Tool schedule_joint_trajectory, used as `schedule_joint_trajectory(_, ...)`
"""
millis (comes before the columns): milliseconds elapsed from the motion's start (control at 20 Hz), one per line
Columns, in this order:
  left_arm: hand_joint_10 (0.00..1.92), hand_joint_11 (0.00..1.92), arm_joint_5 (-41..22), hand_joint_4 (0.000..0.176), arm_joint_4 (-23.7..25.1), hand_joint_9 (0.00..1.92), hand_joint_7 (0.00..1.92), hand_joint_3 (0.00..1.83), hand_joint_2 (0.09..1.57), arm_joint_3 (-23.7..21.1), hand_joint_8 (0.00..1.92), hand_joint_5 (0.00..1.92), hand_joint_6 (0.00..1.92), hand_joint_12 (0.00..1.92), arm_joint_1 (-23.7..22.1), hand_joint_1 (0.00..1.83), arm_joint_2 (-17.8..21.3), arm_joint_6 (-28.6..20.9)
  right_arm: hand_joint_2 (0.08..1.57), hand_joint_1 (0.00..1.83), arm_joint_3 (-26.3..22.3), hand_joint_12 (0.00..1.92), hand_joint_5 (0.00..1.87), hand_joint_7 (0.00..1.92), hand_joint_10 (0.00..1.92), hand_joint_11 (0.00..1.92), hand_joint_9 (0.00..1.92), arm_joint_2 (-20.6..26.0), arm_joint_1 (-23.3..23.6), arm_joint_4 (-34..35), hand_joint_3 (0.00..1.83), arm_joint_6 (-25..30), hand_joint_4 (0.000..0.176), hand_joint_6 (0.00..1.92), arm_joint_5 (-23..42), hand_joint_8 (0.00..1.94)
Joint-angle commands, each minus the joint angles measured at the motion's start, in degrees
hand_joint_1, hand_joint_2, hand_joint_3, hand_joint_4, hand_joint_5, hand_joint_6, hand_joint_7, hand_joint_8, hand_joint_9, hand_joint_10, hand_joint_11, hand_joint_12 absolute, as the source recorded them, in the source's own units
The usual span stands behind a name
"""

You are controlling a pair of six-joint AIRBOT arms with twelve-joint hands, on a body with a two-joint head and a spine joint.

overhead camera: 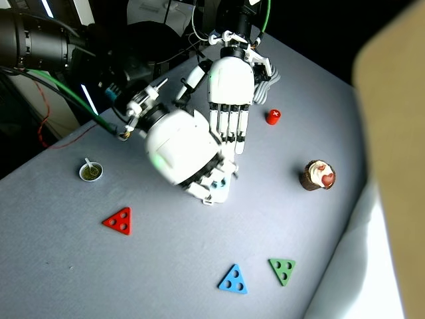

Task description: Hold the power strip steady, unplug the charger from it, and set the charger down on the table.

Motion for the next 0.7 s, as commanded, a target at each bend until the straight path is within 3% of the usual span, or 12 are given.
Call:
schedule_joint_trajectory(0, 0.00, 0.05, -1.9, 0.000, -0.1, 0.14, 0.16, 0.00, 1.01, -0.1, 0.00, 0.13, 0.00, 0.25, 0.2, 0.00, -0.7, -0.1, 1.05, 1.25, -0.3, 1.19, 1.12, 1.13, 0.33, 0.67, 1.13, 1.3, 1.0, -4.9, 0.00, 0.3, 0.014, 0.69, 3.6, 0.81)
schedule_joint_trajectory(50, 0.00, 0.05, -1.9, 0.000, -0.2, 0.14, 0.16, 0.00, 1.01, -0.1, 0.00, 0.15, 0.01, 0.25, 0.2, 0.00, -0.6, -0.1, 1.06, 1.25, -0.5, 1.21, 1.12, 1.11, 0.33, 0.65, 1.12, 1.6, 1.2, -4.9, 0.00, 0.1, 0.025, 0.72, 3.6, 0.81)
schedule_joint_trajectory(250, 0.01, 0.07, -1.9, 0.000, -0.2, 0.17, 0.19, 0.00, 1.01, -0.2, 0.01, 0.16, 0.01, 0.26, 0.2, 0.00, -0.6, -0.1, 1.06, 1.25, -1.4, 1.14, 1.07, 1.14, 0.27, 0.70, 1.16, 3.9, 1.8, -5.2, 0.00, -0.8, 0.028, 0.84, 3.6, 0.71)
schedule_joint_trajectory(300, 0.01, 0.07, -1.9, 0.000, -0.2, 0.17, 0.19, 0.00, 1.01, -0.2, 0.01, 0.16, 0.01, 0.26, 0.2, 0.00, -0.5, -0.1, 1.07, 1.36, -1.7, 1.15, 1.04, 1.12, 0.97, 0.69, 1.02, 4.5, 1.9, -8.0, 0.00, -0.8, 0.000, 0.85, 3.6, 0.62)
schedule_joint_trajectory(350, 0.00, 0.06, -1.9, 0.000, -0.2, 0.15, 0.18, 0.00, 1.01, -0.2, 0.00, 0.15, 0.00, 0.26, 0.2, 0.00, -0.5, -0.1, 1.06, 1.27, -1.9, 1.17, 1.06, 1.15, 0.73, 0.69, 1.00, 4.8, 1.9, -9.3, 0.00, -0.8, 0.000, 0.84, 3.6, 0.69)
schedule_joint_trajectory(400, 0.00, 0.05, -2.0, 0.000, -0.2, 0.15, 0.18, 0.00, 1.01, -0.2, 0.00, 0.15, 0.00, 0.26, 0.2, 0.00, -0.4, -0.1, 1.07, 1.24, -2.1, 1.20, 1.04, 1.12, 0.59, 0.67, 1.03, 5.3, 1.9, -12.2, 0.00, -1.3, 0.017, 0.88, 3.6, 0.77)
schedule_joint_trajectory(500, 0.00, 0.05, -2.0, 0.000, -0.2, 0.16, 0.18, 0.00, 1.01, -0.1, 0.00, 0.15, 0.00, 0.26, 0.1, 0.00, -0.4, -0.1, 1.06, 1.25, -2.1, 1.14, 1.08, 1.16, 0.39, 0.70, 1.13, 6.7, 1.9, -16.6, 0.00, -2.1, 0.022, 0.81, 2.7, 0.72)
schedule_joint_trajectory(550, 0.00, 0.06, -2.0, 0.000, -0.1, 0.16, 0.18, 0.00, 1.01, -0.2, 0.00, 0.15, 0.00, 0.26, 0.0, 0.00, -0.4, -0.1, 1.05, 1.25, -2.0, 1.14, 1.08, 1.16, 0.32, 0.71, 1.16, 7.4, 1.8, -17.0, 0.00, -2.1, 0.013, 0.77, 2.2, 0.73)
schedule_joint_trajectory(600, 0.00, 0.06, -2.0, 0.000, -0.1, 0.16, 0.18, 0.00, 1.01, -0.2, 0.00, 0.15, 0.00, 0.26, -0.1, 0.00, -0.4, -0.1, 1.05, 1.25, -2.0, 1.14, 1.09, 1.16, 0.30, 0.71, 1.17, 8.3, 1.5, -17.0, 0.00, -2.1, 0.016, 0.76, 2.2, 0.73)
schedule_joint_trajectory(650, 0.00, 0.04, -2.0, 0.000, -0.1, 0.14, 0.16, 0.00, 1.01, -0.2, 0.00, 0.14, 0.00, 0.26, -0.1, 0.00, -0.4, -0.1, 1.05, 1.25, -1.4, 1.14, 1.11, 1.16, 0.28, 0.70, 1.18, 9.1, 1.1, -21.4, 0.00, -2.1, 0.010, 0.72, -0.5, 0.74)
